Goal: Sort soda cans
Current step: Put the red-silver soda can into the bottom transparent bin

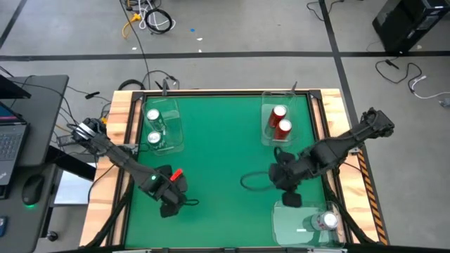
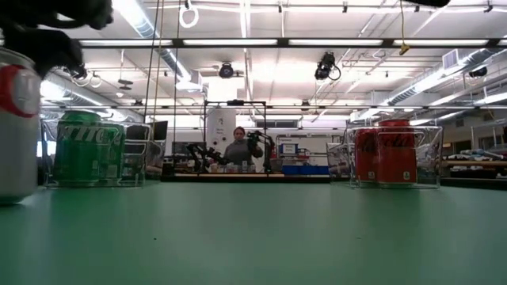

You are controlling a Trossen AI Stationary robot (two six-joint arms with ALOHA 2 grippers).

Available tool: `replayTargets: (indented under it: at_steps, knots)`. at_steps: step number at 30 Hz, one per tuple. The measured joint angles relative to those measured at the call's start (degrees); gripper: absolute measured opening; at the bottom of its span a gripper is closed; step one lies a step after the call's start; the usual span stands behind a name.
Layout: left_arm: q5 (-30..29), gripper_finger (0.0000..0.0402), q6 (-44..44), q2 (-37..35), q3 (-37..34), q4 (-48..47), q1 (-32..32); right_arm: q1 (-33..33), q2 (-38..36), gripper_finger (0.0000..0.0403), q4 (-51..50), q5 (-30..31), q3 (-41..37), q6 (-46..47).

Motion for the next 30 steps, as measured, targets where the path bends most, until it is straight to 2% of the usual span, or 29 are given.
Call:
replayTargets:
  at_steps: [7, 11, 15, 19, 30]
  knots:
    - [-1.64, 0.0296, 9.46, 0.04, 1.19, 1.37, 5.00, 6.11, 4.46, 0.0097, 0.10, 0.56, 0.00, -2.32]
    - [-2.69, 0.0296, 13.73, 0.04, 3.30, 0.27, 7.34, 6.61, 9.21, 0.0109, 0.09, -3.05, 0.00, -0.84]
    - [-2.87, 0.0296, 16.33, 0.04, 4.93, -2.32, 8.85, 7.74, 13.42, 0.0069, 1.24, -7.77, 0.00, 0.54]
    - [-2.96, 0.0296, 17.96, 0.04, 6.00, -4.52, 9.37, 9.94, 15.07, 0.0009, 4.42, -8.15, 0.00, 0.93]
    - [-4.11, 0.0296, 19.18, 0.02, 6.54, -5.14, 9.22, 10.12, 17.21, 0.0002, 10.18, -5.82, -2.06, 0.35]
